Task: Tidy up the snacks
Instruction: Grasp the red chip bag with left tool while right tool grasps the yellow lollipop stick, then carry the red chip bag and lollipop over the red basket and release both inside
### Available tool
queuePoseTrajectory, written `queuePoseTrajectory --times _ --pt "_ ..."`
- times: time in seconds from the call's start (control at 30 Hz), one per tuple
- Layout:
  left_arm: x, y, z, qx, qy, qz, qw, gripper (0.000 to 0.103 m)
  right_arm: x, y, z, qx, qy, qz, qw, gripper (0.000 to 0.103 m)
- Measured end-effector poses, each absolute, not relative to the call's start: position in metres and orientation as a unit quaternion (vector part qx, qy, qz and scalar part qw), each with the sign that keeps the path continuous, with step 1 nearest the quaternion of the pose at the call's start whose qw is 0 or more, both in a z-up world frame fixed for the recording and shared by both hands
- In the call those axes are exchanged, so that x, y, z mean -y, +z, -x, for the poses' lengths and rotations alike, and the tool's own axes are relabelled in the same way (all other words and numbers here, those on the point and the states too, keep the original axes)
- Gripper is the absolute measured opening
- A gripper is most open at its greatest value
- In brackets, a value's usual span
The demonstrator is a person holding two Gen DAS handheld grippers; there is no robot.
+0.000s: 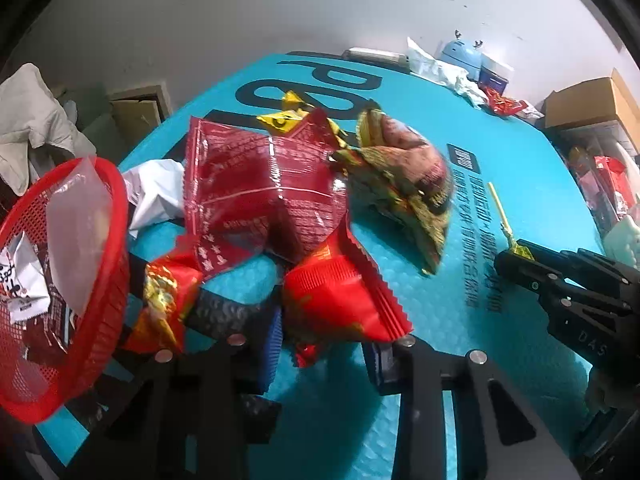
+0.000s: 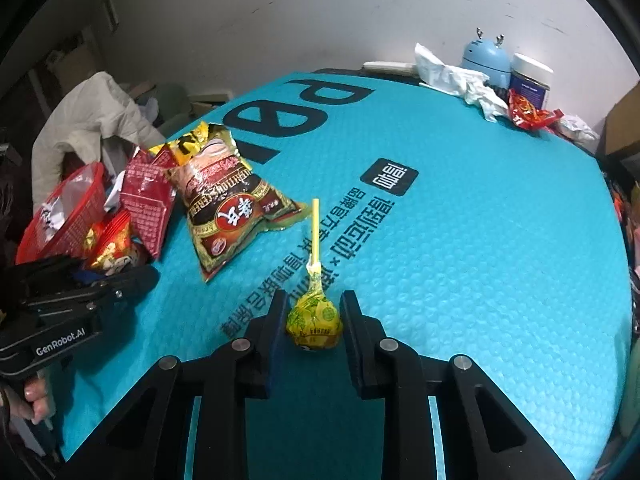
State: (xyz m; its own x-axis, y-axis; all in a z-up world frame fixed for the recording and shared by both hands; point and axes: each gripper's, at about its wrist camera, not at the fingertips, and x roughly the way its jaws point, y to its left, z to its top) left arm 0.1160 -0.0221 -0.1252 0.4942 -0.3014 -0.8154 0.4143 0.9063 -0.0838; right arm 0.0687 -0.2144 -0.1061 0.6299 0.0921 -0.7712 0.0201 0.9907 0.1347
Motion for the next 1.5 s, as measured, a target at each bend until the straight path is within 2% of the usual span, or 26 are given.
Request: queuePoseTrajectory --times 0.33,0.87,1.5 --pt "0.031 -0.116 -0.085 -0.464 -0.24 -0.056 0.851 0.032 0.219 -0.093 -0.043 -0.417 0.026 -0.096 0.903 0.026" --pt "0.02 -0.084 -0.034 -0.428 -0.267 -0.044 0.862 0.032 0.199 -0.068 0.013 -0.391 0.037 -0.101 0.914 0.026" --pt "-0.054 -0.048 -0.007 -0.381 -0.233 0.017 0.895 0.032 0.119 -0.041 0.022 -0.374 0.141 -0.086 0.912 0.026"
